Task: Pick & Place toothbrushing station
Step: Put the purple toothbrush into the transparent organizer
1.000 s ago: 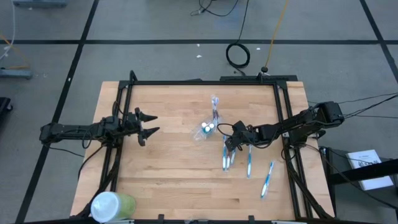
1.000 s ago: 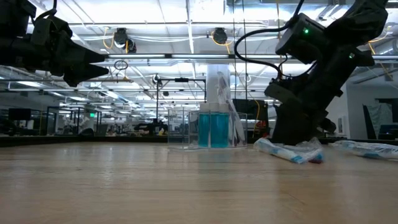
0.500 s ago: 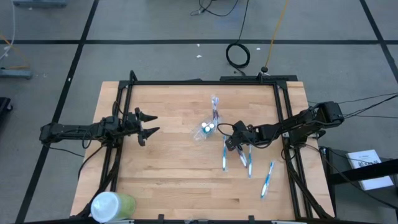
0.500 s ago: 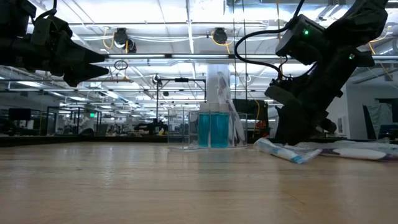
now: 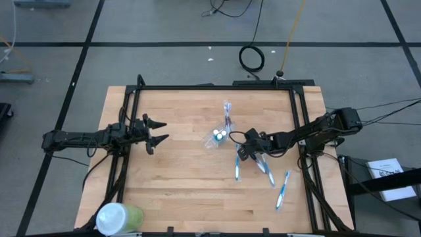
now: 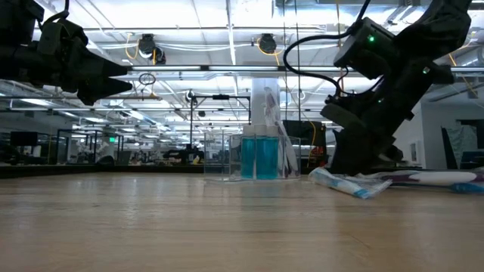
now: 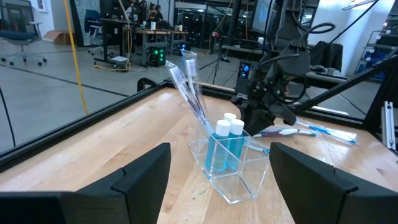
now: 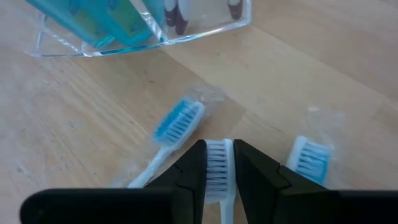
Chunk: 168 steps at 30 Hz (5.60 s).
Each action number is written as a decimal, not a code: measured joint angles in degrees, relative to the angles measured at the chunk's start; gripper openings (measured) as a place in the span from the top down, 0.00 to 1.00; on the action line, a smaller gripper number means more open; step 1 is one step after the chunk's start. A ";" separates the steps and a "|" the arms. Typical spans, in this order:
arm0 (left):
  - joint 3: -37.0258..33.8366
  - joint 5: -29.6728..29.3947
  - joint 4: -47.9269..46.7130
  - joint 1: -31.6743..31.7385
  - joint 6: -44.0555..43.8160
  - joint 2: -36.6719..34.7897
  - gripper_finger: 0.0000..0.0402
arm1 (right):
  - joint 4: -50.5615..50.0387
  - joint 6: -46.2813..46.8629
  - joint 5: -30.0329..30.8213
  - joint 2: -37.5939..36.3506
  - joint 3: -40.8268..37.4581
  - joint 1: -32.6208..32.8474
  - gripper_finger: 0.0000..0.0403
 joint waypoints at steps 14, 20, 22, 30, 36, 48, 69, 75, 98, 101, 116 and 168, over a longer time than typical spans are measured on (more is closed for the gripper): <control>0.00 -0.01 0.01 -0.01 0.00 -0.01 0.30 | 1.13 -3.62 -2.77 -0.04 0.04 -0.04 0.76; 0.00 0.00 0.00 -0.02 0.00 -0.02 0.30 | -0.64 -7.64 -4.71 -0.08 0.95 -0.03 0.64; 0.00 0.00 0.00 -0.01 -0.01 -0.01 0.30 | -3.56 -9.18 -5.92 -0.06 2.50 0.01 0.61; 0.00 0.00 0.00 -0.01 0.00 -0.01 0.30 | -30.06 -12.61 -1.66 -0.02 14.63 2.07 0.58; 0.00 -0.02 0.02 0.00 0.00 -0.02 0.30 | -31.90 -11.71 -0.45 0.02 16.19 2.69 0.59; 0.00 0.00 0.02 0.00 0.00 -0.02 0.30 | -28.65 -11.95 -2.72 7.14 16.36 2.64 0.59; 0.00 0.00 0.00 -0.02 0.00 0.00 0.30 | -26.25 -9.06 -1.33 8.44 16.26 1.22 0.73; 0.00 0.00 0.00 -0.01 0.00 -0.01 0.30 | -26.09 -9.12 0.44 8.51 16.26 1.16 0.80; 0.00 -0.01 0.00 -0.01 0.00 -0.02 0.30 | -26.04 -11.97 0.88 5.52 15.97 1.01 0.90; 0.00 -0.02 0.00 0.00 0.00 -0.02 0.30 | -25.50 -12.64 1.97 3.09 15.98 0.98 0.90; 0.00 -0.02 0.00 0.00 0.00 -0.02 0.30 | -10.59 -27.69 10.67 -5.74 16.15 1.07 0.90; 0.00 -0.01 0.00 -0.02 0.00 0.00 0.30 | 84.56 -55.51 9.61 8.11 -4.42 -12.52 0.94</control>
